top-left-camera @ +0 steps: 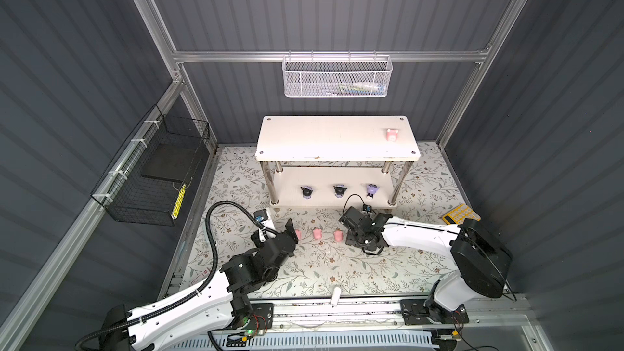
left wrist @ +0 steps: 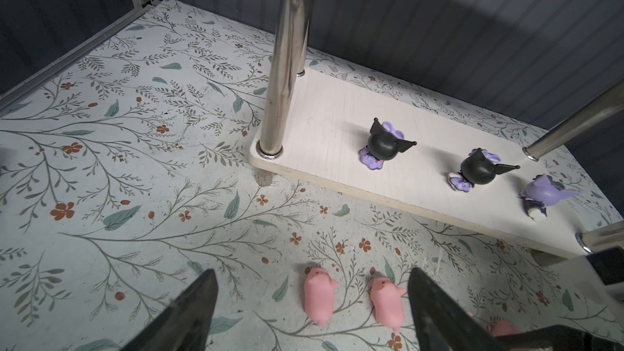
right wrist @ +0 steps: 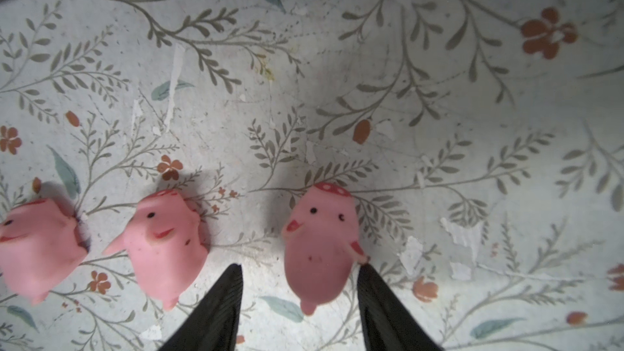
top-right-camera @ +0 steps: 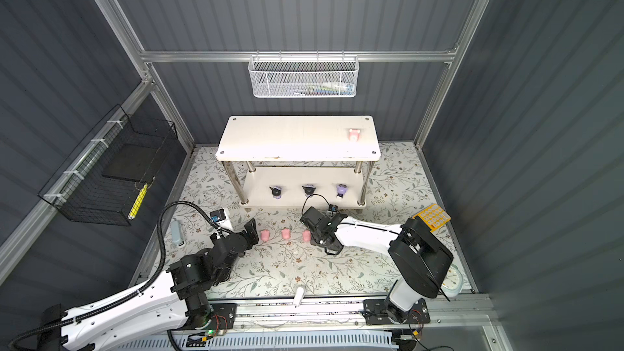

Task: Place and organize the plastic toys onto the shelf
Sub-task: 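Lower the right gripper and close it on the nearest pink pig, then lift the pink pig with the right gripper up over the top shelf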

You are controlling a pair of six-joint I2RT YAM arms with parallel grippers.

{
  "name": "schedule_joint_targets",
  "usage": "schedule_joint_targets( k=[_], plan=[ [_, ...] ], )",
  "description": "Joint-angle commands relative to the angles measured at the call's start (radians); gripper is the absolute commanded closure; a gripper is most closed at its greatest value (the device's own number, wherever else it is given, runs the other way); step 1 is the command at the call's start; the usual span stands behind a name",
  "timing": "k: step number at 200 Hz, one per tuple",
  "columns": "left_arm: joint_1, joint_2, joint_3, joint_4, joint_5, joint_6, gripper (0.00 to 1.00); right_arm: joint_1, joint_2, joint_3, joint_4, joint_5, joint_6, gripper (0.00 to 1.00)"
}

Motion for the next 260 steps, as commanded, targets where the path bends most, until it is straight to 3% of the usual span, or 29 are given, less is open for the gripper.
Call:
schedule_joint_targets(
  k=[1, 137, 194, 228, 260],
  plan=[
    [0.007, -0.006, -0.016, -0.021, -0.026, -0.014, 0.12, -0.004, 0.022, -0.01, 0.003, -0.002, 0.009, 0.45],
    [0.016, -0.008, -0.028, -0.015, -0.017, -0.019, 0.12, -0.013, 0.073, -0.018, 0.013, 0.057, -0.002, 0.53],
    [0.018, -0.012, -0.03, -0.016, -0.016, -0.019, 0.12, -0.013, 0.09, -0.008, 0.004, 0.074, -0.017, 0.63],
    [0.02, -0.011, -0.03, -0.013, -0.016, -0.017, 0.12, -0.009, 0.044, -0.008, -0.027, 0.075, -0.04, 0.7],
    [0.025, -0.005, -0.029, -0.003, -0.01, -0.01, 0.12, -0.008, -0.054, -0.007, -0.109, 0.061, -0.1, 0.71]
  ],
)
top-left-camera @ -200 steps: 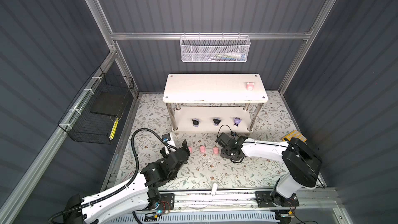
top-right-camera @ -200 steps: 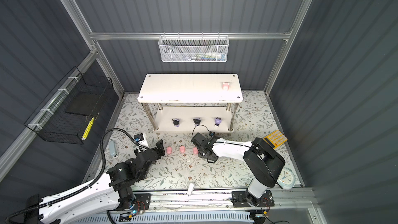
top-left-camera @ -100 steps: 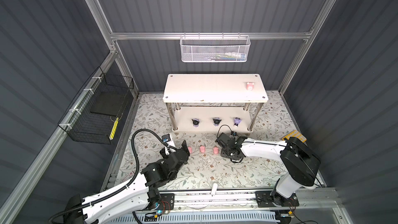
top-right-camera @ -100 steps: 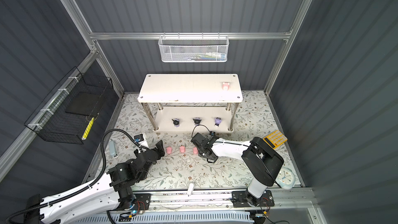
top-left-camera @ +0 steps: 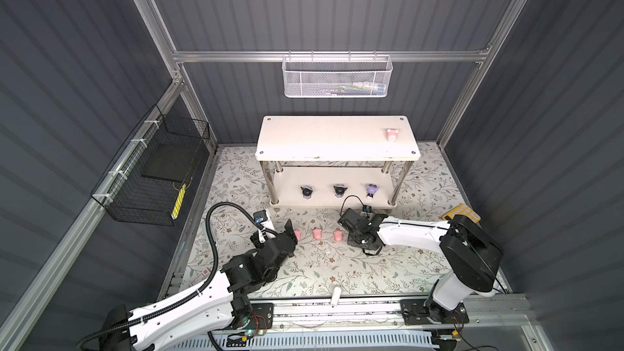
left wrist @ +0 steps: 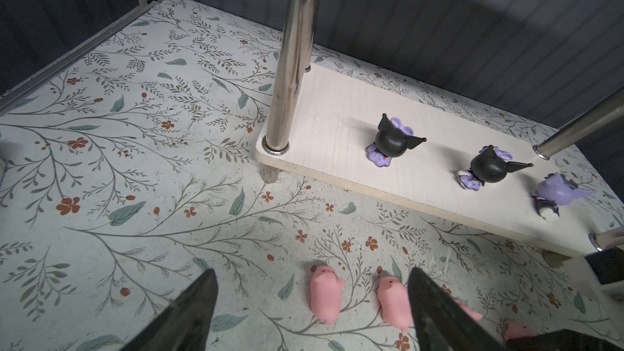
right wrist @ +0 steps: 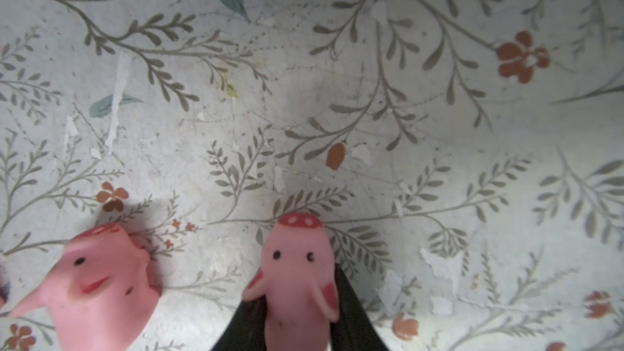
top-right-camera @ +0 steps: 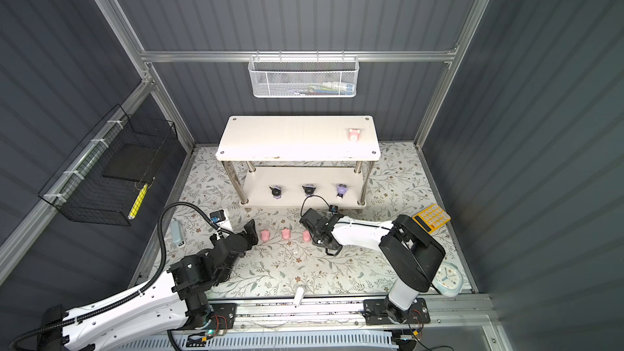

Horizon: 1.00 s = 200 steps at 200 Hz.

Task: Place and organize the plastic toys onto the shelf
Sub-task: 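Lift the pink pig with the right gripper up over the top shelf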

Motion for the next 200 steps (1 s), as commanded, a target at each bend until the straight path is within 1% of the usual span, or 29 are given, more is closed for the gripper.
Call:
schedule_joint_targets(
  k=[1, 24, 48, 76, 99, 121, 144, 177, 200],
  plan=[
    [0.011, -0.005, -0.013, -0.002, -0.01, -0.002, 0.12, -0.001, -0.085, -0.004, -0.094, -0.007, -0.062, 0.71],
    [0.013, -0.004, -0.013, 0.004, -0.005, 0.003, 0.12, 0.001, -0.168, 0.012, -0.189, -0.063, -0.142, 0.69],
    [0.018, -0.005, -0.01, 0.005, -0.002, 0.008, 0.12, 0.003, -0.279, 0.066, -0.337, -0.133, -0.224, 0.69],
    [0.022, -0.004, -0.013, 0.01, 0.002, 0.01, 0.12, 0.007, -0.412, 0.209, -0.55, -0.154, -0.299, 0.68],
    [0.024, -0.002, -0.017, 0.022, 0.004, 0.015, 0.12, 0.007, -0.446, 0.365, -0.736, -0.156, -0.35, 0.68],
    [0.03, 0.008, -0.015, 0.032, 0.011, 0.023, 0.12, 0.007, -0.422, 0.552, -0.899, -0.143, -0.396, 0.69],
    [0.036, 0.021, -0.014, 0.04, 0.019, 0.029, 0.12, 0.006, -0.364, 0.77, -0.985, -0.122, -0.438, 0.69],
    [0.047, 0.031, -0.023, 0.07, 0.041, 0.03, 0.12, 0.007, -0.197, 1.126, -1.114, -0.043, -0.506, 0.69],
    [0.051, 0.03, -0.026, 0.072, 0.048, 0.029, 0.12, 0.004, -0.084, 1.356, -1.156, -0.01, -0.543, 0.69]
  ],
)
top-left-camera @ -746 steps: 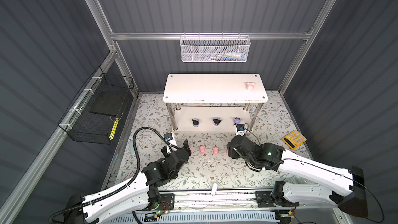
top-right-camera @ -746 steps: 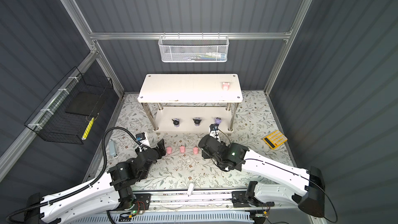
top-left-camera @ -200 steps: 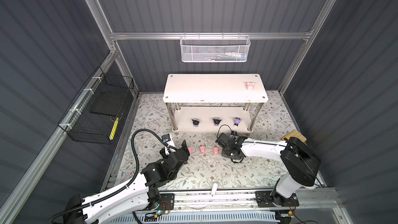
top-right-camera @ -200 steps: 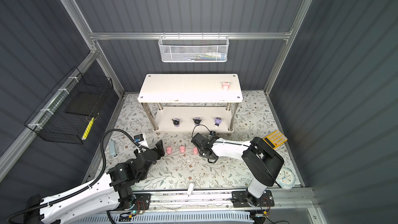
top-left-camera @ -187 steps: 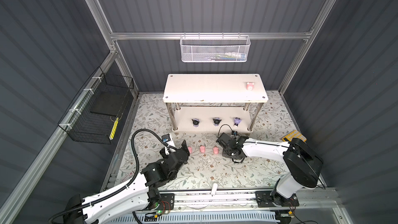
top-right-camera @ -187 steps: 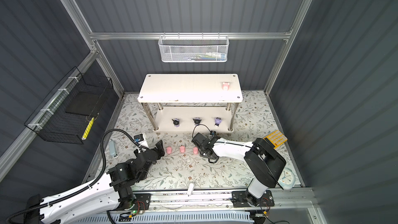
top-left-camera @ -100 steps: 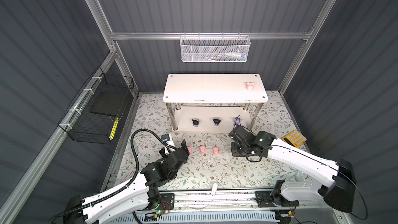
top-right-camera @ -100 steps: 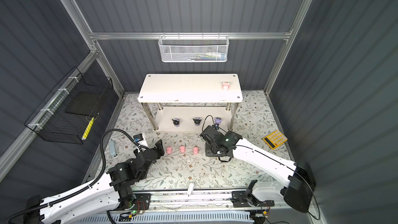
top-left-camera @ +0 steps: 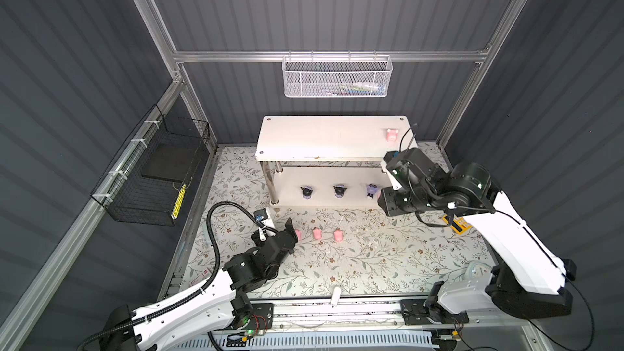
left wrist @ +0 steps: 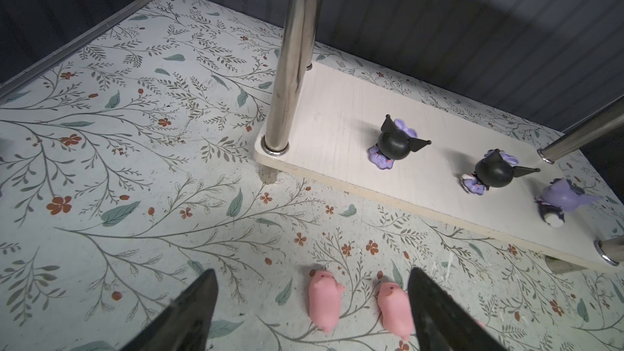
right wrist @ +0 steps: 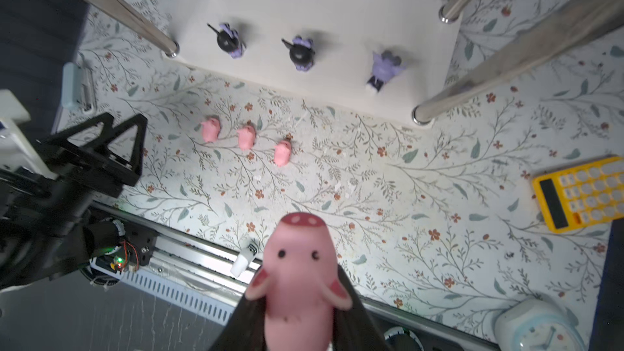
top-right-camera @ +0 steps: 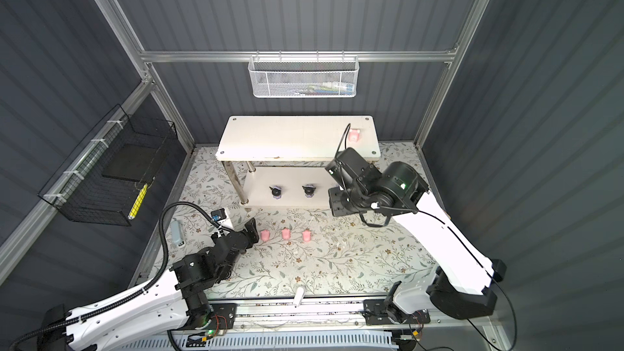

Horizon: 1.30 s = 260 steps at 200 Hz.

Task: Place and organize the plastic toys onto the shelf
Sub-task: 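Lift the pink pig with the right gripper up over the top shelf, then lower the pink pig onto the top shelf beside the first pig and open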

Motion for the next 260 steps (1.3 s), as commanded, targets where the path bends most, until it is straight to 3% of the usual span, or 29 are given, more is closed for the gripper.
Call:
schedule_joint_targets(
  k=[1, 33, 51, 117, 260],
  plan=[
    [0.011, 0.0, -0.015, 0.018, 0.013, 0.017, 0.12, 0.001, 0.095, 0.18, -0.128, 0.069, -0.074, 0.69],
    [0.018, -0.027, -0.036, 0.021, 0.014, 0.008, 0.12, -0.033, 0.239, 0.48, -0.175, 0.098, -0.127, 0.7],
    [0.022, -0.035, -0.041, 0.021, 0.015, 0.008, 0.12, -0.081, 0.279, 0.557, -0.149, 0.062, -0.139, 0.71],
    [0.026, -0.056, -0.054, 0.013, 0.017, 0.011, 0.12, -0.196, 0.272, 0.451, 0.029, 0.023, -0.185, 0.71],
    [0.035, -0.034, -0.058, 0.026, 0.034, -0.002, 0.12, -0.304, 0.438, 0.488, 0.177, -0.026, -0.268, 0.71]
  ],
)
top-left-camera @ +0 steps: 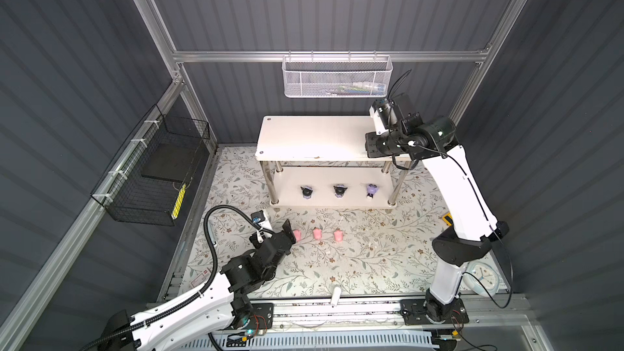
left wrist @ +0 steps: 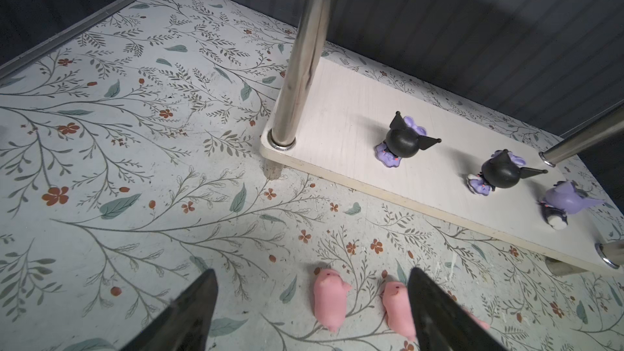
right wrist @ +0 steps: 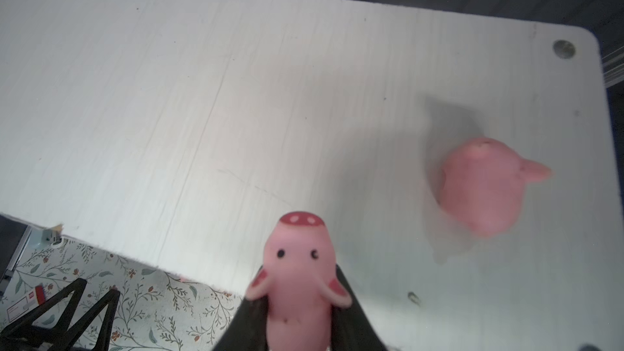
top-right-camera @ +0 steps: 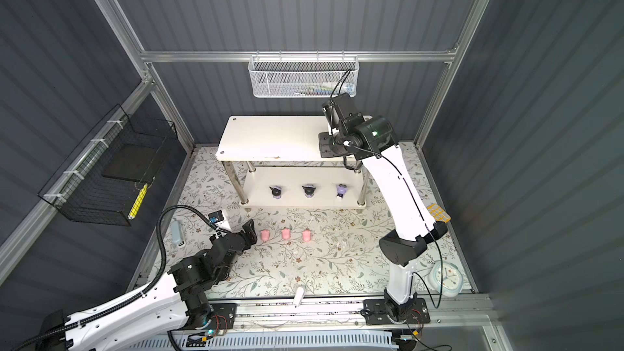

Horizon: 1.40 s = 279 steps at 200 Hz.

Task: Place and organize the plastic toys onto the shelf
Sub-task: 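Lower the pink pig onto the top shelf beside the first pig and open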

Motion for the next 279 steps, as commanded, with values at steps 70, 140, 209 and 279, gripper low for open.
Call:
schedule_joint_targets(
  k=[70, 140, 209, 279],
  plan=[
    [0.01, 0.016, -0.027, 0.014, 0.013, -0.012, 0.12, -0.053, 0.039, 0.015, 0.059, -0.001, -0.029, 0.7],
    [0.013, 0.015, -0.033, 0.012, 0.015, -0.017, 0.12, -0.075, 0.076, 0.03, 0.074, -0.025, -0.029, 0.7],
    [0.019, 0.026, -0.042, 0.028, 0.021, -0.023, 0.12, -0.076, 0.092, 0.028, 0.08, -0.03, -0.027, 0.69],
    [0.029, 0.032, -0.046, 0.034, 0.031, -0.021, 0.12, -0.083, 0.101, 0.035, 0.087, -0.031, -0.027, 0.63]
  ],
)
